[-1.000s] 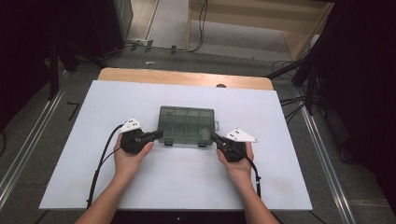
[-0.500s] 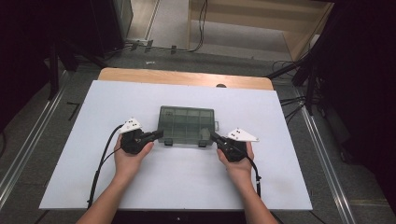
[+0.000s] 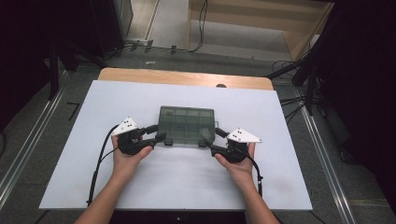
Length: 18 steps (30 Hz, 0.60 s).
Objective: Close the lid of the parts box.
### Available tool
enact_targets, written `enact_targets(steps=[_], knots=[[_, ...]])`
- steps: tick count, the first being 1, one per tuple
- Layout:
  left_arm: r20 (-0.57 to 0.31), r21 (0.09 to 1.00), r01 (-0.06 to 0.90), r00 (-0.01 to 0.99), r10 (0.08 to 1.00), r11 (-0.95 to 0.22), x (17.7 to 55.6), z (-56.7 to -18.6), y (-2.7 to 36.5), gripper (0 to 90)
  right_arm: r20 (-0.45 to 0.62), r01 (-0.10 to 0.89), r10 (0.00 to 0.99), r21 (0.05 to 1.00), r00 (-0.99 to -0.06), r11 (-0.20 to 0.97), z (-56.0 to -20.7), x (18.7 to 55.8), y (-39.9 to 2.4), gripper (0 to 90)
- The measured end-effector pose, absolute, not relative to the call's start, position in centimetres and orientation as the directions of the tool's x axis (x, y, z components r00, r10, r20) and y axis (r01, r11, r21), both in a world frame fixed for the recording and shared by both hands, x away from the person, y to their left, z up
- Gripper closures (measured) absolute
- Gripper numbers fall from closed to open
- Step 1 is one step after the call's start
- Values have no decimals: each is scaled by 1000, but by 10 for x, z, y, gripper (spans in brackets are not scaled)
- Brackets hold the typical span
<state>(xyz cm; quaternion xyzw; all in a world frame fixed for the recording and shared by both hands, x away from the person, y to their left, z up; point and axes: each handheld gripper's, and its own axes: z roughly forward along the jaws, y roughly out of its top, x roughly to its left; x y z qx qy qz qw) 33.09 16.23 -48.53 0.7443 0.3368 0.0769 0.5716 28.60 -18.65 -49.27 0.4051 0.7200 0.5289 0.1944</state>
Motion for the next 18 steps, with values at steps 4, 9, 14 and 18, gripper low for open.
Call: enact_targets(steps=[4,9,14,18], knots=[[-271,901,414,768,581,-127,329,-485,165,100,170,382,774,919,-610,100,-490,284,-190,25],[-250,906,403,752,609,-127,326,-484,171,97,169,374,785,924,-596,85,-489,281,-198,0],[-229,914,378,780,583,-147,321,-481,176,0,159,372,793,924,-588,91,-489,277,-204,0],[-217,917,366,786,578,-155,316,-480,181,0,168,371,799,926,-577,74,-490,274,-211,0]])
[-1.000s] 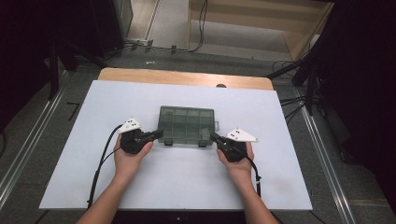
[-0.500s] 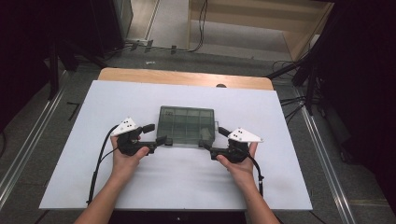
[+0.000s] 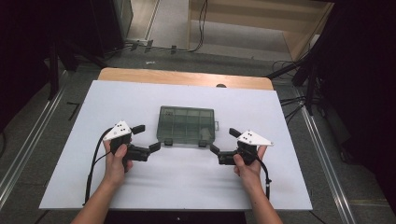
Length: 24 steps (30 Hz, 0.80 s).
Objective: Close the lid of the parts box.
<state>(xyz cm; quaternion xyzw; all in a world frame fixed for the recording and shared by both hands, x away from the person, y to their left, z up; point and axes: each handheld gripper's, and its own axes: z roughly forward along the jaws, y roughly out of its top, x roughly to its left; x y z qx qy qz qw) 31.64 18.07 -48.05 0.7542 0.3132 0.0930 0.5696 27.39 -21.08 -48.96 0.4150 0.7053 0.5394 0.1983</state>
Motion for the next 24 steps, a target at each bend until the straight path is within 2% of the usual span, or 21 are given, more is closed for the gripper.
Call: enact_targets(steps=[24], knots=[[-172,916,349,785,595,-196,293,-481,216,0,147,375,837,924,-527,75,-494,252,-244,0]])
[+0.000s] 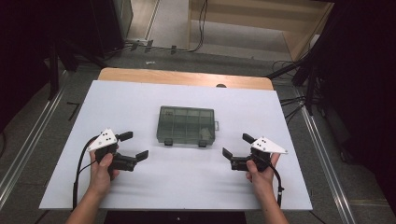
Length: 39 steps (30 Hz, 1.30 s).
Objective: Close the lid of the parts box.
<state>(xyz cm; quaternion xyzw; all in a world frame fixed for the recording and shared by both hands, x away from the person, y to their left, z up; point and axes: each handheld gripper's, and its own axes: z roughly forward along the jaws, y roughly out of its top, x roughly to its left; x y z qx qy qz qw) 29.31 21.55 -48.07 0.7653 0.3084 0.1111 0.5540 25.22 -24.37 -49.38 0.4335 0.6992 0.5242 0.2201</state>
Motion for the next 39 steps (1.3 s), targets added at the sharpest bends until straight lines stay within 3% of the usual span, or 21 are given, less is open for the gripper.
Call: enact_targets(steps=[39], knots=[[-159,918,355,735,660,-175,266,-481,273,0,138,390,886,919,-443,52,-501,222,-295,0]])
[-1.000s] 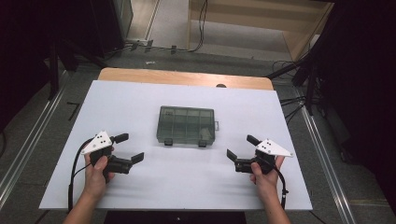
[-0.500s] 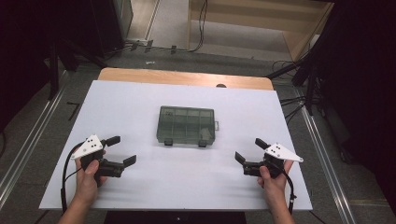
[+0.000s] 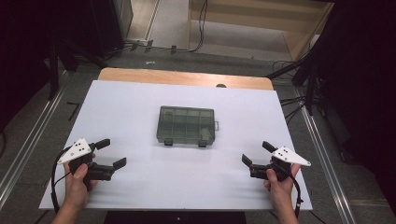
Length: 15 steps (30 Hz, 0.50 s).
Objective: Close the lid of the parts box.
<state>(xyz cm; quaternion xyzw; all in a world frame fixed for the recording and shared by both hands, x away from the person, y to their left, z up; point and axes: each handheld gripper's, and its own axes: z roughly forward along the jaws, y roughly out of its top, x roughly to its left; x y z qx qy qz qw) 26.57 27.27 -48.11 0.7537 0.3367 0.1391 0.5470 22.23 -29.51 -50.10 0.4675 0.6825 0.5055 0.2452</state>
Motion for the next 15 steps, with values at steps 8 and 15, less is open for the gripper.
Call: enact_targets(steps=[8,15], knots=[[-157,915,363,722,674,-176,262,-483,284,0,138,398,897,916,-420,45,-503,216,-308,0],[-158,912,372,707,689,-173,259,-484,294,0,138,401,907,915,-397,36,-504,212,-318,0]])
